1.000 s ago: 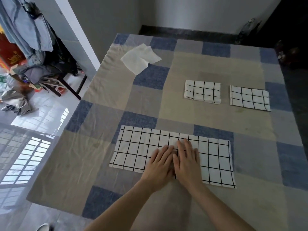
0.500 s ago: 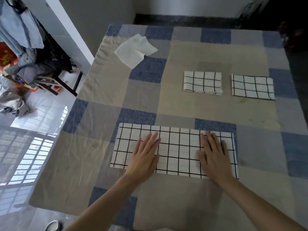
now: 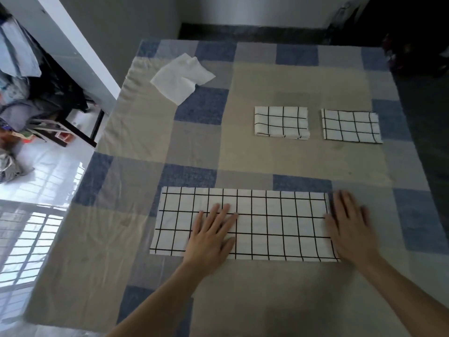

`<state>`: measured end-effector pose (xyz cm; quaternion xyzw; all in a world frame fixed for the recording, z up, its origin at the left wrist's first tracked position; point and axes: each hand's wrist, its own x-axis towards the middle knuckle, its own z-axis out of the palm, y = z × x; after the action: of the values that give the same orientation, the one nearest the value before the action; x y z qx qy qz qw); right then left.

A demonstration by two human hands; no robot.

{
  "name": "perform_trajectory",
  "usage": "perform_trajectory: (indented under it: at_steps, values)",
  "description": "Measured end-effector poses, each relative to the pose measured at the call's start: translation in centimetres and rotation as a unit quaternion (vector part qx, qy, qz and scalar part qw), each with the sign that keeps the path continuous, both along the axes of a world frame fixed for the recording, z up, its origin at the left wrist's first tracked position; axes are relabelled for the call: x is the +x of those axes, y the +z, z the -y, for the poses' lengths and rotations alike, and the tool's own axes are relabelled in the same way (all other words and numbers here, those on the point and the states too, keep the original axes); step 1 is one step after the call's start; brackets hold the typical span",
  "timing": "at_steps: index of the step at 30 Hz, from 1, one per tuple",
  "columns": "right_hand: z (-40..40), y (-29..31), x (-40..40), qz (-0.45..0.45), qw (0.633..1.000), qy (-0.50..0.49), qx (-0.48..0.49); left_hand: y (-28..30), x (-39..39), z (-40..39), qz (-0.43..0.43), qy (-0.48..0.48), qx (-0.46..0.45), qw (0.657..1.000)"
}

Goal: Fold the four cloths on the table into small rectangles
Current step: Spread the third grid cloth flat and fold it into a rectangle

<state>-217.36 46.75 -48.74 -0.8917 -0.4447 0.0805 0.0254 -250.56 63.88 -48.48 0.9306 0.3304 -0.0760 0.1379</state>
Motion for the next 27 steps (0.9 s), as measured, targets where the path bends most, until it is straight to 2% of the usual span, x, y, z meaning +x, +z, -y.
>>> perform_trajectory:
  at_steps: [3, 6, 9, 15, 22, 27]
  values:
    - [-3.2, 1.1, -5.0, -0.022, 0.995, -0.026, 0.097, 0.0, 0.3, 0.2, -0.009, 0.004, 0.006, 1.000]
    - [-7.1, 1.8, -13.6, -0.094, 0.985, 0.068, 0.131, 0.1, 0.3, 0.0, -0.013, 0.005, 0.002, 1.000]
    - [-8.0, 0.3, -18.9, -0.096, 0.979, 0.161, 0.078, 0.2, 0.2, 0.0, -0.005, 0.003, 0.000, 1.000]
    - [-5.6, -0.4, -14.7, -0.043, 0.983, 0.176, 0.005, 0.5, 0.2, -0.2, -0.009, -0.001, -0.004, 1.000]
    - [0.6, 0.7, -7.1, -0.016, 0.999, 0.034, -0.032, 1.3, 0.3, -0.9, -0.037, -0.026, -0.059, 0.997]
    - [2.1, 3.0, -7.2, -0.075, 0.992, -0.101, 0.030, 1.8, 0.5, -0.9, -0.061, -0.029, -0.074, 0.995]
